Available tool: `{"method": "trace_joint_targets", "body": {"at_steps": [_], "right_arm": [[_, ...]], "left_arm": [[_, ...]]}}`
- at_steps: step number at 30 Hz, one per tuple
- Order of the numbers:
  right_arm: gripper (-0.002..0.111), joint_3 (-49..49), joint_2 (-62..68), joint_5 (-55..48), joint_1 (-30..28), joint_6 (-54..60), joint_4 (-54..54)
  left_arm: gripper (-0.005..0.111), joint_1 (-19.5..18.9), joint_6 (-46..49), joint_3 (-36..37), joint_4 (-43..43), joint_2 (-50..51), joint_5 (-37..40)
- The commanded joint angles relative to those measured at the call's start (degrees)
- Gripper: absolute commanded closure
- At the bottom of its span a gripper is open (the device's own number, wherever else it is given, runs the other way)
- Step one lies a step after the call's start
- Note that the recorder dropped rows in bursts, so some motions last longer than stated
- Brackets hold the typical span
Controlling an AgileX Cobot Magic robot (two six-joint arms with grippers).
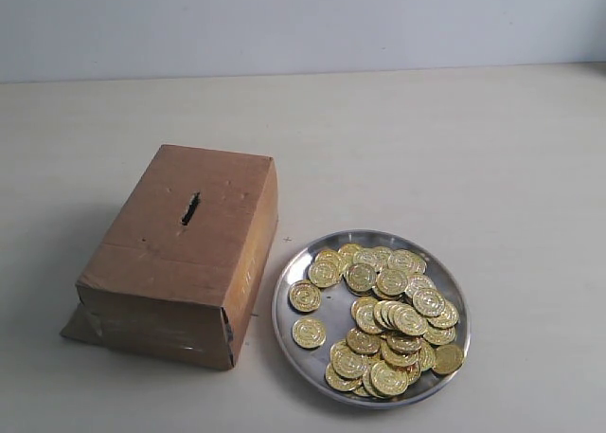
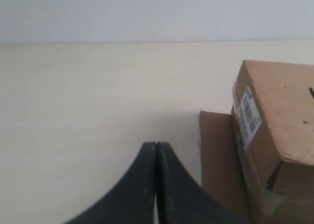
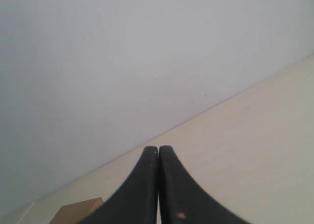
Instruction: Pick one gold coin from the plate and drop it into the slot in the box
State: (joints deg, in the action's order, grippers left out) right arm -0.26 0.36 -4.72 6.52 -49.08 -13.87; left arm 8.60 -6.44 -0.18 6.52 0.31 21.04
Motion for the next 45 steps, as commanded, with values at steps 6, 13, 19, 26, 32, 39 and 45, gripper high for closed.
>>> {"method": "trace_joint_targets", "body": {"at_steps": [6,13,19,26,32,39,45], "right_arm": [[0.108,0.26,-0.36,-0.39,-0.3,0.49,-5.55],[0.108,0.26,-0.36,-8.21,-0.3,0.49,-5.55],[0.108,0.26,-0.36,-11.34,-0.3,0.49,-5.65],[0.108,0.26,-0.36,-12.67,-0.3,0.49,-14.91],[0.108,0.26,-0.36,-12.67,-0.3,0.49,-15.01],[0.108,0.26,-0.36,-12.67,-0.3,0.49,-15.01],[0.108,0.26,-0.36,-12.77,-0.3,0.49,-15.01]], "left_arm": [[0.107,-0.15,9.4,0.18,0.34,-0.31,-0.89],[0.107,-0.15,9.28,0.18,0.34,-0.31,-0.89],[0.107,-0.15,9.27,0.18,0.1,-0.31,-0.89],[0.107,-0.15,9.27,0.18,0.1,-0.31,-0.89],[0.107,-0.15,9.27,0.18,0.12,-0.31,-0.67],[0.107,-0.15,9.27,0.18,0.12,-0.31,-0.67],[0.107,-0.15,9.27,0.18,0.12,-0.31,-0.67]]}}
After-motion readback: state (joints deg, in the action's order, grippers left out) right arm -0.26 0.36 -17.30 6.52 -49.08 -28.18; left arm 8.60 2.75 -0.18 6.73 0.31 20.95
